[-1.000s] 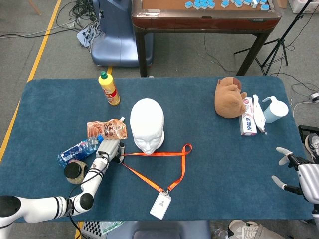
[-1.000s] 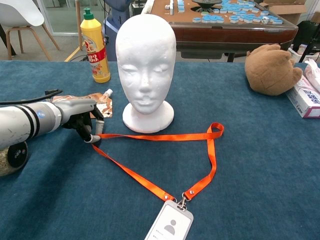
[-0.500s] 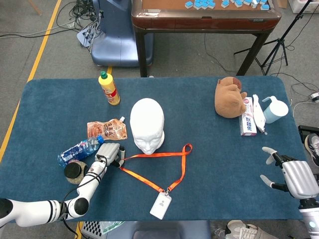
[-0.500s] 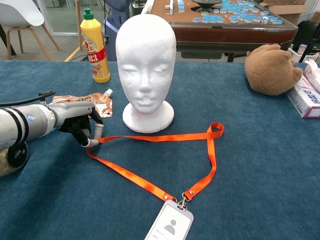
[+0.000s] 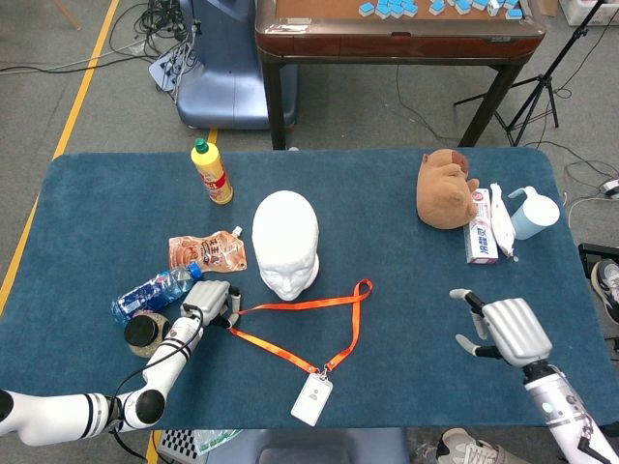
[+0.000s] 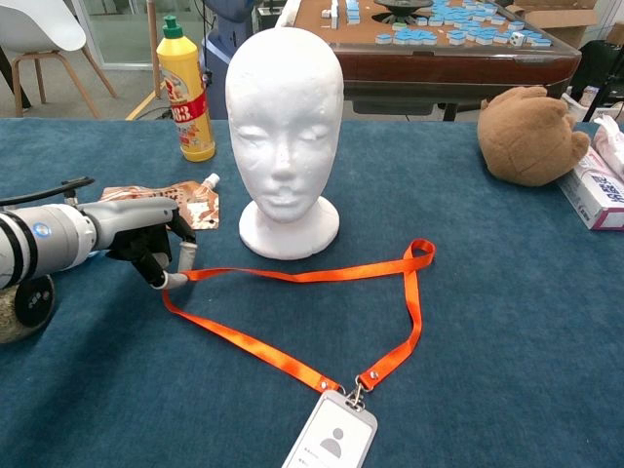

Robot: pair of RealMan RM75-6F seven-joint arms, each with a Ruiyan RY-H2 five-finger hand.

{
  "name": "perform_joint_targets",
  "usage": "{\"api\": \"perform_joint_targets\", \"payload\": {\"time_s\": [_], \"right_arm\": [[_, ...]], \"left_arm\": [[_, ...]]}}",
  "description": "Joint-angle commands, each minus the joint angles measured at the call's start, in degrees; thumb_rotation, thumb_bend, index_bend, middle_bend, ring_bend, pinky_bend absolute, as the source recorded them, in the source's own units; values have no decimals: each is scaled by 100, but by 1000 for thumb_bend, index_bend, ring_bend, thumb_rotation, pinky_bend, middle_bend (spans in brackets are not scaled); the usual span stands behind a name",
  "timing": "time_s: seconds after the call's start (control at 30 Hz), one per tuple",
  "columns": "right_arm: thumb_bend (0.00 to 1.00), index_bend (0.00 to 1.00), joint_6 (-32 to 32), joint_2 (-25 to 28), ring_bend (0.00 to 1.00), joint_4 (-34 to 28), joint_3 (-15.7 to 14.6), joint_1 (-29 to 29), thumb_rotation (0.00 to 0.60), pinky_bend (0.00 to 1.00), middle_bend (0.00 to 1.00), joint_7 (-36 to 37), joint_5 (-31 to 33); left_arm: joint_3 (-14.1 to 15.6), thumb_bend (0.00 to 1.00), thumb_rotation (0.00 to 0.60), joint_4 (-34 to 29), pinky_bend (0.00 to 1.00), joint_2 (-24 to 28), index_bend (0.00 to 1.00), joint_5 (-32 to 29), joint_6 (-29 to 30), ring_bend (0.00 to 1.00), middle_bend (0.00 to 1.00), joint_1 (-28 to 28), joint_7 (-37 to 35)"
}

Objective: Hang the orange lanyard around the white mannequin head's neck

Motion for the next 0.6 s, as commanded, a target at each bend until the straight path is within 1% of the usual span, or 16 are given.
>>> {"api": "perform_joint_targets", "payload": {"time_s": [0.03, 0.07, 0.13, 0.2, 0.27, 0.33, 0.47, 0.6], "right_arm": [[532, 279, -1006, 13, 995, -281, 62, 665, 600, 1000, 878, -248, 282], [602, 279, -1280, -4, 1000, -335, 81, 836, 600, 1000, 904, -277, 370], [694, 279, -1768, -65, 1000, -405, 110, 1137, 587, 1000, 939, -338, 566], [772, 279, -2172, -146, 1000, -428, 131, 1390, 534, 1000, 973, -376, 769], [793, 279, -2487, -268, 1000, -398, 154, 1613, 491, 1000, 987, -439, 976], [795, 279, -2738, -456, 1000, -342, 170, 1825, 475, 1000, 991, -527, 1199], [795, 279, -2943, -869, 1000, -173, 151, 2118, 474, 1000, 991, -758, 1569], [795, 264, -2958, -1196, 1000, -15, 76, 2299, 473, 1000, 991, -1039, 1890]], "left_arm": [[10, 355, 600, -44, 899, 25, 589, 16, 24, 943, 981, 16, -8], [16, 355, 600, -64, 899, 33, 589, 25, 39, 943, 981, 23, -8], [21, 355, 600, -91, 899, 42, 589, 36, 63, 943, 981, 39, -18], [25, 354, 600, -112, 899, 51, 589, 41, 77, 943, 981, 55, -34], [29, 354, 600, -131, 899, 61, 589, 49, 88, 943, 981, 70, -50], [29, 354, 600, -140, 899, 74, 589, 50, 97, 943, 981, 82, -60], [27, 354, 600, -156, 899, 99, 589, 49, 95, 943, 982, 97, -81], [38, 354, 600, -178, 899, 124, 589, 54, 95, 943, 982, 116, -98]]}}
